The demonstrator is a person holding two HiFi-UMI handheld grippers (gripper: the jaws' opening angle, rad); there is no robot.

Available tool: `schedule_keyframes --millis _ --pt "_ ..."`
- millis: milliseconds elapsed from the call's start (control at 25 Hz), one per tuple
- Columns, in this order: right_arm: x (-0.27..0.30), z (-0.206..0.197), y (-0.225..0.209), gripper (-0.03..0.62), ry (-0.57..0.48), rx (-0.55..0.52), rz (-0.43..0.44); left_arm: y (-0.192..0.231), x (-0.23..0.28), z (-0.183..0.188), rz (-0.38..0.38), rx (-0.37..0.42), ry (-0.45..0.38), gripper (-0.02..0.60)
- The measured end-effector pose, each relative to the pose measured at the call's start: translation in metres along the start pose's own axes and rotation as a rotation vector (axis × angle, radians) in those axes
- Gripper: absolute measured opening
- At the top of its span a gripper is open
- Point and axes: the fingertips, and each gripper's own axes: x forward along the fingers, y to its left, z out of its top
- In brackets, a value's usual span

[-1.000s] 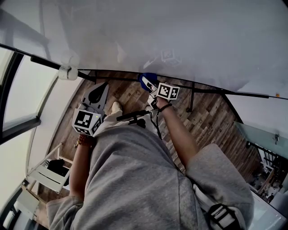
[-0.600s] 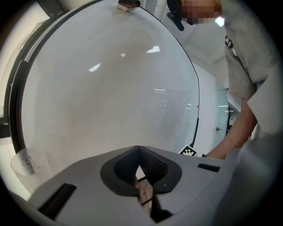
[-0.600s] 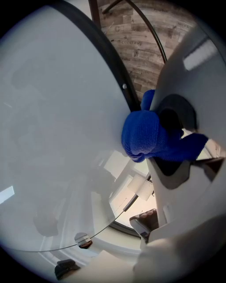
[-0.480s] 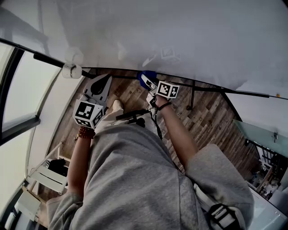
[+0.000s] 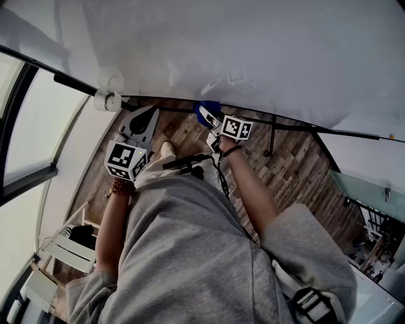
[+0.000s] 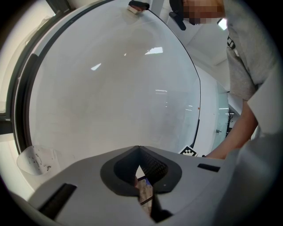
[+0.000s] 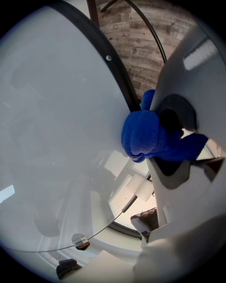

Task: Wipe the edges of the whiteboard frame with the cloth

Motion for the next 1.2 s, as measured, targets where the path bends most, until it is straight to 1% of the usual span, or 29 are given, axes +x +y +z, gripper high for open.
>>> schedule_keyframes --millis 280,720,1200 --pt "0.020 -0.008 0.010 0.114 0.006 -0.002 -0.003 0.024 -0.008 0.003 0.007 0.000 -0.013 0.006" --pt "0.041 -0.018 0.024 0.114 0.013 0.006 0.008 0.036 -0.018 -0.003 0.023 -0.025 -0.026 0.006" --pt "0.074 -0.032 0.043 0.114 0.043 0.018 0.050 0.053 -0.028 -0.010 0.052 -0.045 -0.029 0.006"
